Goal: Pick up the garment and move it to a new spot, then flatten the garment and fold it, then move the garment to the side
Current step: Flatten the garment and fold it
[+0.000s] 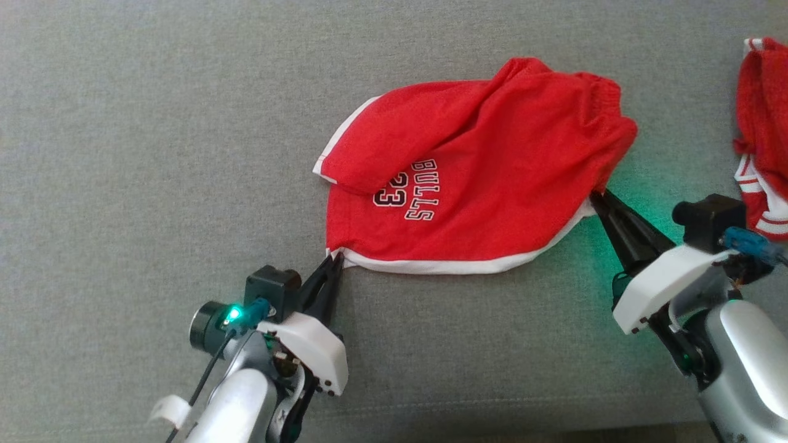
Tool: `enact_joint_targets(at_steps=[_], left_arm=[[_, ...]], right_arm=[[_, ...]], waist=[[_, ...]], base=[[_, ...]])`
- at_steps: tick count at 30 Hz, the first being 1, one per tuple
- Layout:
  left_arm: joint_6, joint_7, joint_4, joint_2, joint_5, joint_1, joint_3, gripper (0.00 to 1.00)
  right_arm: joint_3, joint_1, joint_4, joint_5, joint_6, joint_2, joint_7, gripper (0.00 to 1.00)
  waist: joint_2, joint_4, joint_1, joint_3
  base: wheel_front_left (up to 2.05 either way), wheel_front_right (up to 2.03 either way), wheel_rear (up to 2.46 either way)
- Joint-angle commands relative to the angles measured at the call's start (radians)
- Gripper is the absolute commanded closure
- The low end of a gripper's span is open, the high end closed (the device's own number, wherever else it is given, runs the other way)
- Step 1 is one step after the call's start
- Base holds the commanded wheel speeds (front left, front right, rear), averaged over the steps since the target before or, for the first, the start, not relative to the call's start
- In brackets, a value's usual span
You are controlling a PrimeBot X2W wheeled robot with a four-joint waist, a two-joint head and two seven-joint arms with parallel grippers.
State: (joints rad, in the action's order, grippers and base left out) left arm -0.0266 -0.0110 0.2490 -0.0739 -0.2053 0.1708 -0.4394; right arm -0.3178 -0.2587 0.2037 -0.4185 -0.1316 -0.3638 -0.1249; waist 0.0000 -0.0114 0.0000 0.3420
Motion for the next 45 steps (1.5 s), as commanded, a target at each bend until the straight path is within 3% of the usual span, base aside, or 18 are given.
enact_joint_targets(at_steps=[1, 9, 20, 26, 33, 39, 45], left_arm=[[-0.005, -0.013, -0.028, -0.004, -0.004, 0.030, 0.026, 1.00], [-0.027, -0.096, -0.081, -0.023, 0.001, 0.050, 0.053, 1.00], [-0.054, -0.177, -0.287, -0.077, 0.046, 0.090, 0.083, 1.00], [-0.054, -0.190, -0.433, -0.113, 0.078, 0.151, 0.101, 1.00], [-0.045, -0.130, -0.554, -0.140, 0.087, 0.249, 0.123, 1.00], [-0.020, -0.081, -0.554, -0.134, 0.045, 0.320, 0.129, 1.00], [0.006, -0.086, -0.443, -0.113, -0.006, 0.452, 0.152, 1.00]], right_arm=[[-0.013, -0.008, -0.030, -0.012, 0.001, -0.025, -0.002, 1.00], [0.035, 0.011, -0.105, -0.011, 0.001, -0.029, 0.044, 1.00], [0.124, 0.027, -0.284, 0.031, 0.001, -0.025, 0.076, 1.00], [0.201, 0.008, -0.421, 0.054, 0.001, -0.007, 0.034, 1.00], [0.269, -0.051, -0.547, 0.065, 0.001, 0.026, -0.059, 1.00], [0.286, -0.096, -0.574, 0.047, 0.001, 0.071, -0.102, 1.00], [0.270, -0.210, -0.519, 0.011, 0.001, 0.090, -0.109, 1.00]], waist=[[0.0000, 0.001, 0.0000, 0.002], [0.0000, 0.002, 0.0000, -0.023], [0.0000, -0.015, 0.0000, -0.091], [0.0000, -0.030, 0.0000, -0.148], [0.0000, -0.048, 0.0000, -0.193], [0.0000, -0.054, 0.0000, -0.177], [0.0000, -0.050, 0.0000, -0.103]], base=[[0.00, 0.00, 0.00], [0.00, 0.00, 0.00], [0.00, 0.00, 0.00], [0.00, 0.00, 0.00], [0.00, 0.00, 0.00], [0.00, 0.00, 0.00], [0.00, 0.00, 0.00]])
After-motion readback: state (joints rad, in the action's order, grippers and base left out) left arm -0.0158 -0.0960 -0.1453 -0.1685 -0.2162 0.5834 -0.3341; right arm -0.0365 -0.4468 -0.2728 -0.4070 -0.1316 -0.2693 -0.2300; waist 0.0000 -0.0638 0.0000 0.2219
